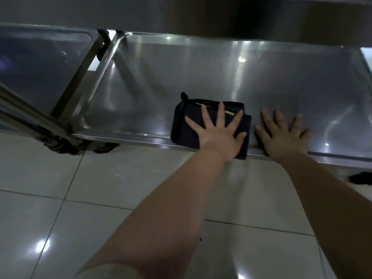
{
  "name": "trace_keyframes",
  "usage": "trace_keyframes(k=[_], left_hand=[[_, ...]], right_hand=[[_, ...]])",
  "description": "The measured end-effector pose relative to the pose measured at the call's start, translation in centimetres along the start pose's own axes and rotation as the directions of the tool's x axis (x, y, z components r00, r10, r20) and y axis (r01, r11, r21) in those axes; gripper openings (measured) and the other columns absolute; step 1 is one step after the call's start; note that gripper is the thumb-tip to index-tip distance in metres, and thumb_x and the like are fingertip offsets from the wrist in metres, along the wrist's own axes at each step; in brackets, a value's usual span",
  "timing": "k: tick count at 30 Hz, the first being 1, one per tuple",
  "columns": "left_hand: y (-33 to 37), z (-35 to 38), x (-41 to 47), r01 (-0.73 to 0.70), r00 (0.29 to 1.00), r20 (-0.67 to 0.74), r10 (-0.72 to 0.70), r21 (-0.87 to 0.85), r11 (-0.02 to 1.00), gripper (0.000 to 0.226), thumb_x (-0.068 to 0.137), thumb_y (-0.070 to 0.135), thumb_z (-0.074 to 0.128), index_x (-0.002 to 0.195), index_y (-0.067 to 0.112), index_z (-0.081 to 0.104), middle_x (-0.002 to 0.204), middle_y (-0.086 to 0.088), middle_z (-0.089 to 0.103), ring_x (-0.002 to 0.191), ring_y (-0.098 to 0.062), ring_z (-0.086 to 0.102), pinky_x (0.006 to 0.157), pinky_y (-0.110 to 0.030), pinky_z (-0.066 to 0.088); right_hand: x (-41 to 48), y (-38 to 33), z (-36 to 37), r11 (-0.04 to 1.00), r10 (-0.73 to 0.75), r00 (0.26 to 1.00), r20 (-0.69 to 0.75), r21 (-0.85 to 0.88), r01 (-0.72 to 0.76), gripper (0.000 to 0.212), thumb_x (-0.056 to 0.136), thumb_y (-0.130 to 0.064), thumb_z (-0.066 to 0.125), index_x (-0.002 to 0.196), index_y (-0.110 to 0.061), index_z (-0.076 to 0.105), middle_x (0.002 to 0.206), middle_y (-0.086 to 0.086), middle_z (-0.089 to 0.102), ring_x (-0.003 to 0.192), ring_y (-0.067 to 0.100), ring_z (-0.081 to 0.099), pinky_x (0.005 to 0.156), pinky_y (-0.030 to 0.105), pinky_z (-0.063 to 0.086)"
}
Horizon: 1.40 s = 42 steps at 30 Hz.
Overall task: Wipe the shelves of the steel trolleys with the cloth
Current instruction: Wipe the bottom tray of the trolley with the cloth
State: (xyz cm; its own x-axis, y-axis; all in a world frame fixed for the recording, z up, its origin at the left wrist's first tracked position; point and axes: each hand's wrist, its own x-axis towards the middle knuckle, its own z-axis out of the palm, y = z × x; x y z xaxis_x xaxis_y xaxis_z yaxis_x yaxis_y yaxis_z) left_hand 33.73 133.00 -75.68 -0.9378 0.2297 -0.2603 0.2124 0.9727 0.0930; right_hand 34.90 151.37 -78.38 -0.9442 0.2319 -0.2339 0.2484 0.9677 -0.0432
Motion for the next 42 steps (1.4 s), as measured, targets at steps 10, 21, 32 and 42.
trace_keyframes(k=[10, 21, 32, 42], left_hand=[[-3.5, -2.5, 0.3, -0.076, 0.969, -0.244, 0.047, -0.108, 0.991, 0.058, 0.099, 0.044, 0.035, 0.153, 0.044, 0.013, 0.164, 0.006, 0.003, 0.147, -0.041, -0.008, 0.111, -0.067, -0.009], [-10.5, 0.2, 0.3, 0.013, 0.991, -0.135, -0.022, -0.063, 0.998, 0.052, 0.101, 0.049, 0.009, 0.152, 0.047, -0.004, 0.164, 0.010, -0.002, 0.150, -0.023, -0.013, 0.113, -0.059, -0.015], [-10.1, 1.2, 0.7, 0.016, 0.987, -0.161, -0.011, 0.031, 0.999, 0.061, 0.095, 0.059, 0.010, 0.152, 0.044, -0.006, 0.164, 0.006, -0.006, 0.150, -0.028, -0.008, 0.113, -0.065, -0.006], [-10.5, 0.8, 0.5, 0.027, 0.994, -0.108, -0.027, 0.003, 1.000, 0.057, 0.097, 0.053, 0.008, 0.150, 0.048, -0.012, 0.163, 0.010, -0.011, 0.150, -0.025, -0.012, 0.114, -0.064, -0.007]], right_hand=[[-2.1, -2.7, -2.8, 0.843, 0.021, 0.948, -0.316, 0.516, 0.153, 0.060, 0.094, -0.054, 0.026, 0.151, -0.035, 0.030, 0.159, -0.005, 0.028, 0.149, 0.030, 0.007, 0.116, 0.063, -0.001], [-1.0, -8.3, -1.2, 0.958, -0.287, 0.958, -0.013, 0.021, 0.287, 0.057, 0.095, -0.068, 0.014, 0.146, -0.058, -0.008, 0.160, -0.023, -0.014, 0.148, 0.030, -0.017, 0.111, 0.067, -0.011], [1.0, 12.4, -2.4, 0.987, 0.140, 0.990, 0.017, 0.080, -0.141, 0.062, 0.083, -0.078, 0.015, 0.140, -0.066, -0.007, 0.161, -0.022, -0.008, 0.149, 0.032, -0.011, 0.112, 0.067, -0.005], [-2.2, -10.5, -0.7, 0.944, -0.330, 0.944, 0.022, 0.004, 0.330, 0.062, 0.090, -0.074, 0.011, 0.145, -0.057, -0.009, 0.159, -0.020, -0.018, 0.144, 0.036, -0.026, 0.104, 0.068, -0.022]])
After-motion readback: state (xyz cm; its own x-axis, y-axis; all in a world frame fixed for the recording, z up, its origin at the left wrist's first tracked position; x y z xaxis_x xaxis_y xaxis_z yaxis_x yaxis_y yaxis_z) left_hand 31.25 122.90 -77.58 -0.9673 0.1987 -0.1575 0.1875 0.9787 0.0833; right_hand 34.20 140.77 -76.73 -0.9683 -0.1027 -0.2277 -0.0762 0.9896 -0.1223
